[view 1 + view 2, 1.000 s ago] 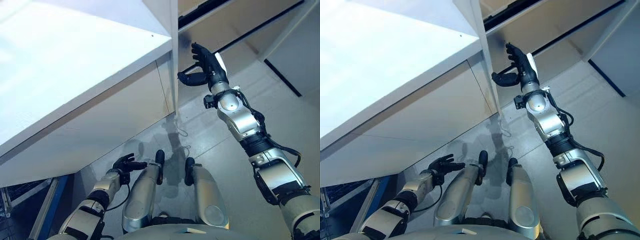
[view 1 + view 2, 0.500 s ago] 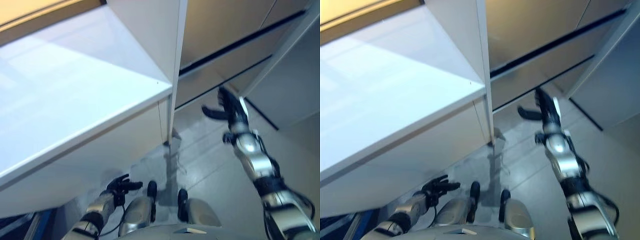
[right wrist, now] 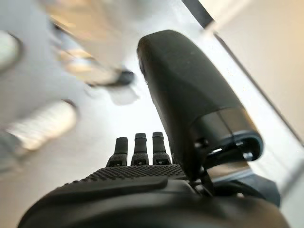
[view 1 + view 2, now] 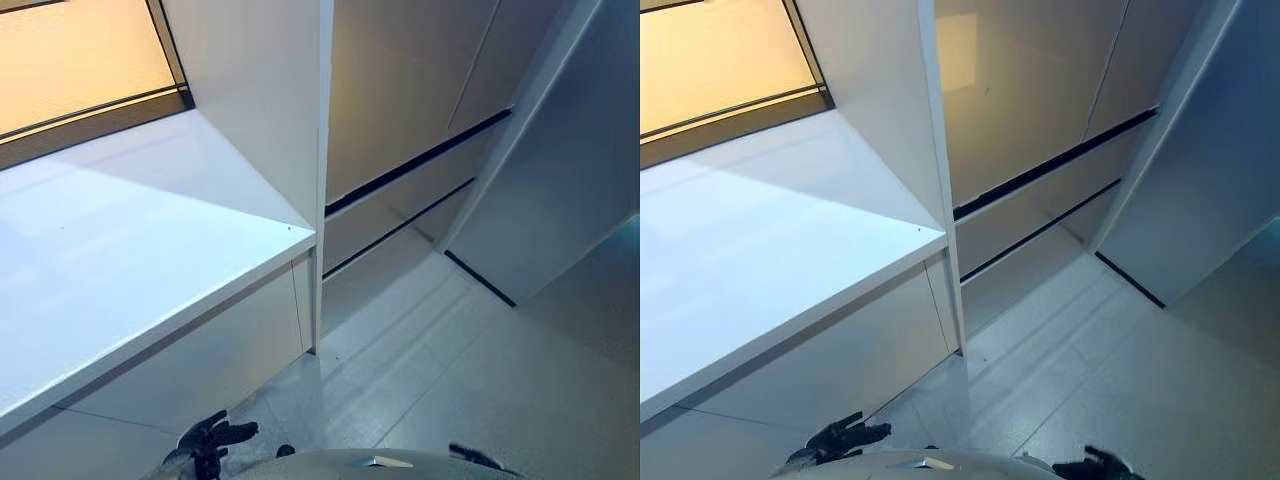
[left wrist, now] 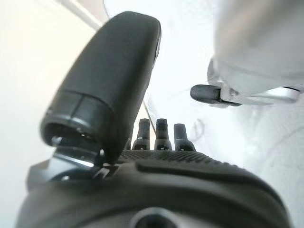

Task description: Put drinks into fridge and close the fridge

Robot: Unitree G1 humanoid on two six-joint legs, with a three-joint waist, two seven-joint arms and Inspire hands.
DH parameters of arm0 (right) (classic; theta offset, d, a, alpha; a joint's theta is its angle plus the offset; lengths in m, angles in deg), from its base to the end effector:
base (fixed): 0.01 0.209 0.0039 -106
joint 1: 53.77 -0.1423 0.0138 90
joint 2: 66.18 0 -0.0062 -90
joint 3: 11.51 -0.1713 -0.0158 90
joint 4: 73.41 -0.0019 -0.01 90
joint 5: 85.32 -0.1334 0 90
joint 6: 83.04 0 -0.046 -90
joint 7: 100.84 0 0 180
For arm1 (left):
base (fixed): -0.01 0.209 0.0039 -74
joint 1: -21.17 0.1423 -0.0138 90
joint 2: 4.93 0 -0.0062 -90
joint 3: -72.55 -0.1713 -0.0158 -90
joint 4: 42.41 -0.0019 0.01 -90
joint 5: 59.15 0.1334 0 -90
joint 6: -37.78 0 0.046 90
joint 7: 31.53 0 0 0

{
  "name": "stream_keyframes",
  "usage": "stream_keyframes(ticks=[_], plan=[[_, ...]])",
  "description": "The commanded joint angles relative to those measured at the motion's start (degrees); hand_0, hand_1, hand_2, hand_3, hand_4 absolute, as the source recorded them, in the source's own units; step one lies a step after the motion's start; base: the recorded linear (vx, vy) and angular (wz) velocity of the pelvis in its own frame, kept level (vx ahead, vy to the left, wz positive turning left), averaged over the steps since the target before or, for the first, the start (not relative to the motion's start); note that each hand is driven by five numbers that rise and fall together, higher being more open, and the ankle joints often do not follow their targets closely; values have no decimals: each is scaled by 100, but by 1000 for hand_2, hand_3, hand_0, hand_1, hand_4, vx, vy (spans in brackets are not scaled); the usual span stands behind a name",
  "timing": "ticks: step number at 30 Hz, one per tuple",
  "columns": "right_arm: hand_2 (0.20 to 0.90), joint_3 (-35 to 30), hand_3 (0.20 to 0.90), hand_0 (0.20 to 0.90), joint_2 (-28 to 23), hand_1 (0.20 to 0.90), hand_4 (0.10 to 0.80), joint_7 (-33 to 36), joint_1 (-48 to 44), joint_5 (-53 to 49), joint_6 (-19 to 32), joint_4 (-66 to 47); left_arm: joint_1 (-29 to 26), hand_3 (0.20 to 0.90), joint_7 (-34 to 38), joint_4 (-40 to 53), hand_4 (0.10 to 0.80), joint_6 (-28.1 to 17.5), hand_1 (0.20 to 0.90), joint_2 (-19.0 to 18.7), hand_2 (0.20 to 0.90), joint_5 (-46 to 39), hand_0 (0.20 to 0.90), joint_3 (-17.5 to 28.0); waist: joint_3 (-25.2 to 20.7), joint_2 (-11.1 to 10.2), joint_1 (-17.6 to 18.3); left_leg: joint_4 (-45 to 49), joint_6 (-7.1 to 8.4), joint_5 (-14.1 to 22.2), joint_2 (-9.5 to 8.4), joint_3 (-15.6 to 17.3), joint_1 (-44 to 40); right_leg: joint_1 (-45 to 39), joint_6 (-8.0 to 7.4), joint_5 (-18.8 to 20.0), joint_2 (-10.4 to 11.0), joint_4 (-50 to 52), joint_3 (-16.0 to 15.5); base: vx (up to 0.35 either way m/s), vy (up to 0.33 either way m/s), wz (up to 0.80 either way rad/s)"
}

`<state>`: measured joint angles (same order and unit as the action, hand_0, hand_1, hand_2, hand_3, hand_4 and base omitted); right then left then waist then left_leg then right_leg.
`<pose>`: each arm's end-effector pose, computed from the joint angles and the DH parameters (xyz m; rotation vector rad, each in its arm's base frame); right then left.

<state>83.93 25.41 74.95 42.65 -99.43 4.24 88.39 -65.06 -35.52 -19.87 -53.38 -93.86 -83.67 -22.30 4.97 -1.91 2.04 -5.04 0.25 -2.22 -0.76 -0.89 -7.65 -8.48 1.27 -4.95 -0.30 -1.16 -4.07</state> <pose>0.0236 -0.2296 -0.1035 -0.0012 1.3889 -0.1962 0.0565 0.2314 -0.0976 -0.1350 1.1693 0.2870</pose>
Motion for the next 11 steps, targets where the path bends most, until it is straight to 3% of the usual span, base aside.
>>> stream_keyframes(ticks=[1,11], plan=[[900,16,900,900,-24,900,800,-197,-230,-11,27,117,-164,900,-169,-263,800,-443,900,52,900,338,900,-46,16,4,-14,234,-162,404,-143,366,168,357,-376,498,51,-8,9,6,9,-4],[900,192,900,900,8,900,800,-530,-225,195,-51,186,-215,900,-192,-343,800,-448,900,159,900,261,900,-262,29,31,12,284,-204,481,-182,303,165,381,-386,428,43,53,53,5,5,-2]])
